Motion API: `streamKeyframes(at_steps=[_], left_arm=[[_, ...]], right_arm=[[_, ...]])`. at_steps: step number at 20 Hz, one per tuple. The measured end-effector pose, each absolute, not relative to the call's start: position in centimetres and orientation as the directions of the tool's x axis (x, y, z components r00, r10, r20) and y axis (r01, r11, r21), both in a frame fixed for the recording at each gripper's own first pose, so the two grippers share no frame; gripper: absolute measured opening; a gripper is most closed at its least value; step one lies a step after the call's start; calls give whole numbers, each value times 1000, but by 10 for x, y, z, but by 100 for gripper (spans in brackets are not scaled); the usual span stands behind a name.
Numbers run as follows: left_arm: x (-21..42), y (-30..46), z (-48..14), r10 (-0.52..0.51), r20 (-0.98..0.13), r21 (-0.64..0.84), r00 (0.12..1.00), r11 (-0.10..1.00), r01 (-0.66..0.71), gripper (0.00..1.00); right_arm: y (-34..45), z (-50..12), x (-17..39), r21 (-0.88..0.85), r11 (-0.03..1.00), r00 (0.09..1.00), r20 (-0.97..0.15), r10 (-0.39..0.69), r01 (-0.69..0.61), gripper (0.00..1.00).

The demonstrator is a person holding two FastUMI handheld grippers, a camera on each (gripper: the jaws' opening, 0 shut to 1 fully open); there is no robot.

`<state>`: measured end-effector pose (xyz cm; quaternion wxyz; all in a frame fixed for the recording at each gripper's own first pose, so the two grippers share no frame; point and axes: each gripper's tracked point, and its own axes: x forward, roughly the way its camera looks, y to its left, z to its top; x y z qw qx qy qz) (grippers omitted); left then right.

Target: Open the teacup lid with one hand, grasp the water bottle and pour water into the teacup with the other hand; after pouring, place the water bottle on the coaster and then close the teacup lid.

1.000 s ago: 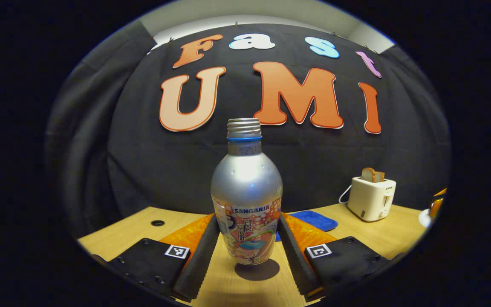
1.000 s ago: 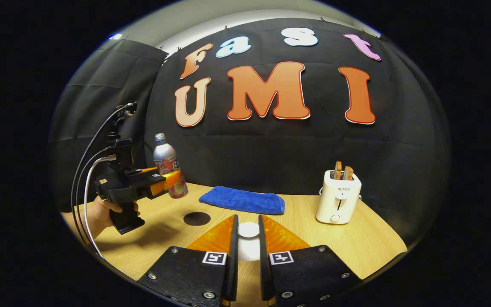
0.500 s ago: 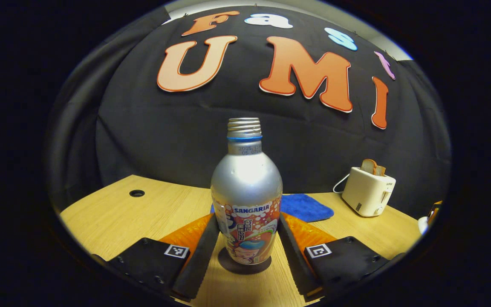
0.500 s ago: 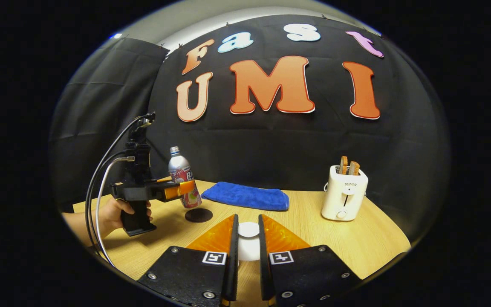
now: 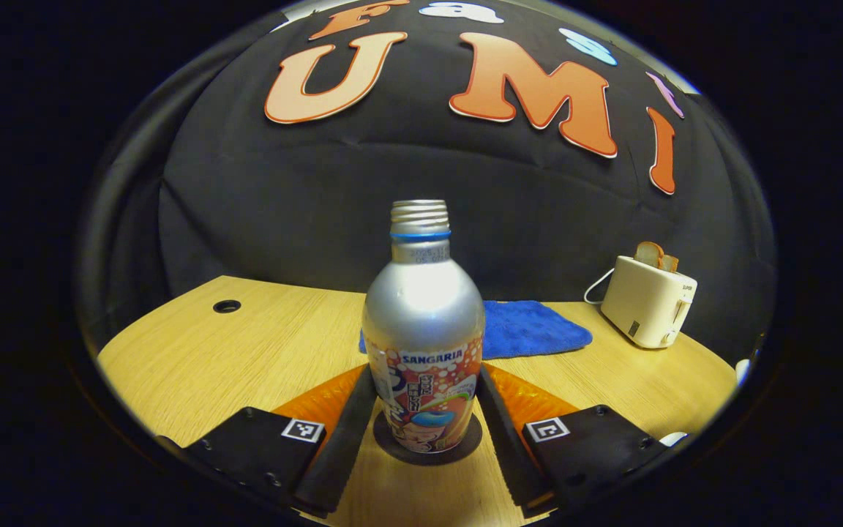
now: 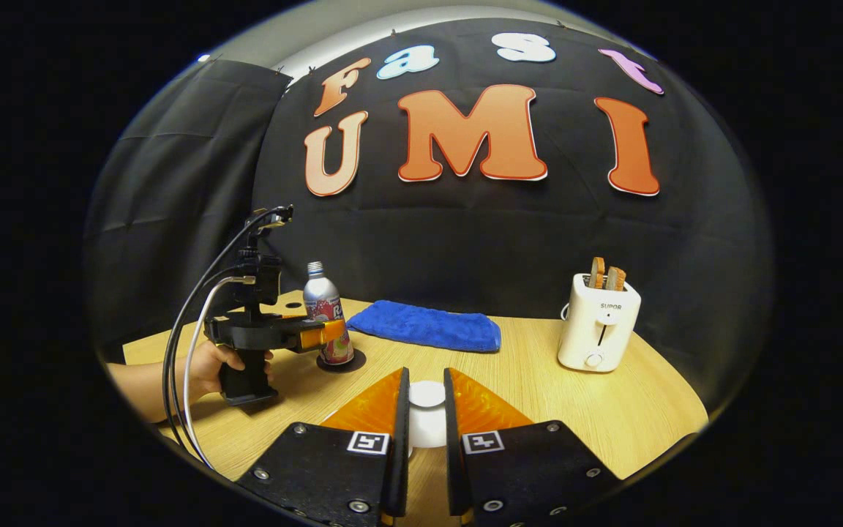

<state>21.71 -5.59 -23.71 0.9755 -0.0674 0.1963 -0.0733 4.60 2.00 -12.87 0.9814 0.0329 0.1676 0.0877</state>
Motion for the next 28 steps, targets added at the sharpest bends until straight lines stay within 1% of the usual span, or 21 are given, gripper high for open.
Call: streamKeyframes(at_steps=[1,2,3,6,7,8,9,10,11,14,15,16,17,18,19,20,21,22,23,27,28], left_arm=[[216,-55,-235,-166,-374,-153,912,981,116,85],[216,-56,-236,-170,-377,-156,911,981,118,85],[217,-58,-238,-173,-384,-156,907,980,121,82],[216,-57,-238,-173,-385,-151,907,981,123,84],[215,-58,-238,-175,-387,-149,905,981,125,88],[215,-57,-237,-173,-388,-148,905,981,124,85],[216,-57,-237,-173,-384,-151,907,981,122,88],[216,-60,-239,-177,-389,-150,904,981,127,85],[216,-60,-240,-183,-393,-150,901,980,134,88],[214,-61,-241,-188,-405,-142,895,980,142,88],[213,-61,-239,-189,-403,-143,896,979,142,89],[211,-61,-237,-193,-397,-148,897,978,145,92],[209,-61,-234,-197,-392,-152,899,977,148,94],[207,-60,-232,-200,-390,-152,899,977,151,97],[204,-59,-232,-197,-392,-146,899,978,150,98],[202,-57,-231,-196,-392,-141,899,978,152,98],[199,-57,-230,-196,-388,-133,900,979,156,95],[195,-56,-228,-195,-386,-124,902,980,158,95],[190,-57,-227,-196,-382,-117,903,980,163,98],[174,-56,-215,-194,-355,-76,915,981,179,98],[168,-54,-214,-194,-357,-72,913,981,181,94]], right_arm=[[22,-129,46,97,982,928,-323,188,-165,22],[22,-129,47,101,981,928,-322,188,-163,22],[22,-129,48,106,981,928,-322,189,-164,22],[24,-129,49,112,980,928,-321,190,-162,22],[24,-129,49,113,981,928,-322,188,-159,22],[24,-129,48,113,980,927,-322,191,-163,22],[25,-128,48,109,981,928,-321,186,-159,22],[25,-126,48,108,981,928,-320,190,-163,22],[27,-126,48,108,981,928,-319,190,-164,22],[31,-126,48,110,979,927,-318,199,-172,22],[34,-126,48,112,978,926,-318,204,-177,18],[35,-126,48,111,978,925,-318,206,-179,22],[37,-127,47,110,977,925,-318,211,-185,18],[39,-127,49,108,977,925,-317,211,-185,18],[42,-128,48,112,975,923,-317,217,-191,22],[45,-129,48,116,974,922,-316,223,-196,23],[49,-130,47,119,972,921,-315,231,-203,22],[53,-132,48,121,970,919,-314,239,-211,22],[57,-135,48,124,968,916,-316,246,-217,23],[75,-148,51,140,959,901,-331,279,-246,22],[79,-152,51,140,957,897,-336,286,-253,22]])
